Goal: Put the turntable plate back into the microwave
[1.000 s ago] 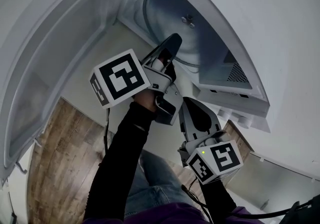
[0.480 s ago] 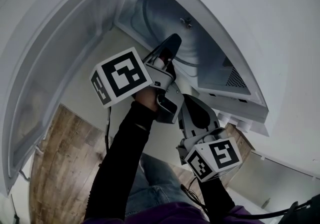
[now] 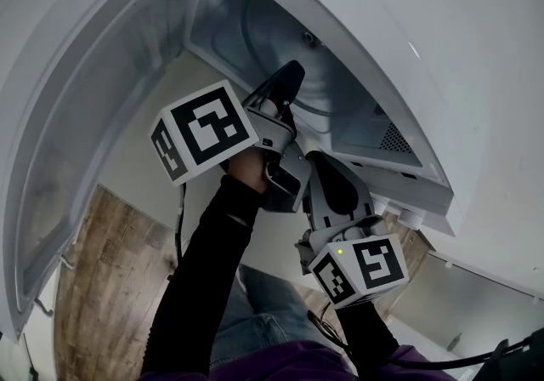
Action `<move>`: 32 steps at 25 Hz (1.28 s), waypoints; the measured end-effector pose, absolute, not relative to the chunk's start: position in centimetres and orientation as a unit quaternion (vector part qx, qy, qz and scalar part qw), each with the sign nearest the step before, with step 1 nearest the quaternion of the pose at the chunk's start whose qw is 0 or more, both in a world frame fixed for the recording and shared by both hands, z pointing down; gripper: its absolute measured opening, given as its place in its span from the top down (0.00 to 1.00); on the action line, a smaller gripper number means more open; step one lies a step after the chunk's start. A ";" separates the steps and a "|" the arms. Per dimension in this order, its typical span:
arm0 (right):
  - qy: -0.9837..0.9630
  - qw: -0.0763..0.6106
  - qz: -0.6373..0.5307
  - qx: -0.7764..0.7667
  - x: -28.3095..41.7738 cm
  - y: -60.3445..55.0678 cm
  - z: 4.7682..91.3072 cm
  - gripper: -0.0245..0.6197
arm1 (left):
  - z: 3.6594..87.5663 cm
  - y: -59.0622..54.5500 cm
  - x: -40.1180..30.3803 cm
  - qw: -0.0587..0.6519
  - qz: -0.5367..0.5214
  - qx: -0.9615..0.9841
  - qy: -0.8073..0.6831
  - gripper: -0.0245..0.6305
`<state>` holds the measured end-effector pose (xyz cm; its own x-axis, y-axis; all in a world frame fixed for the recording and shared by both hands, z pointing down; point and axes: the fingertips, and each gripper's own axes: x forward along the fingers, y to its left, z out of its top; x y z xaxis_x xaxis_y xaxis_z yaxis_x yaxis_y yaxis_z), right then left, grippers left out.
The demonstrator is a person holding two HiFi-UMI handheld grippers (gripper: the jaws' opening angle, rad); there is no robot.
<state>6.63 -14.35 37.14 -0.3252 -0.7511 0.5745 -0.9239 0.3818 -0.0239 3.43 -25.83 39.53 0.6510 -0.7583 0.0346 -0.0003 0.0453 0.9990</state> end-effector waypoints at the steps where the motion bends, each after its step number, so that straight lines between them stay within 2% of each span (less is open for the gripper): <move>1: -0.793 0.241 0.175 0.532 6.7 -14.6 37.1 0.94 | 39.6 -25.8 3.4 0.658 -0.286 0.628 -0.303 0.90; 5: -0.788 0.209 0.192 0.547 6.9 -15.6 36.9 0.94 | 39.6 -25.9 3.4 0.659 -0.280 0.629 -0.303 0.90; 8: -0.788 0.160 0.255 0.537 6.2 -16.1 37.4 0.80 | 39.7 -25.8 3.3 0.662 -0.276 0.628 -0.302 0.90; 11: -0.775 0.116 0.297 0.545 6.4 -16.8 37.7 0.78 | 39.7 -25.8 3.3 0.664 -0.270 0.630 -0.299 0.91; 21: -0.740 0.011 0.358 0.569 7.0 -19.1 37.1 0.77 | 39.6 -25.8 3.6 0.667 -0.263 0.636 -0.285 0.91; 32: -0.728 -0.041 0.401 0.555 6.9 -20.0 37.1 0.76 | 39.5 -25.9 3.6 0.671 -0.272 0.631 -0.279 0.91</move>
<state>6.93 -19.98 37.14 -0.3797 -0.8410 0.3855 -0.7756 0.0622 -0.6282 3.56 -25.87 39.49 0.6962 -0.7171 0.0316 0.0118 0.0555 0.9984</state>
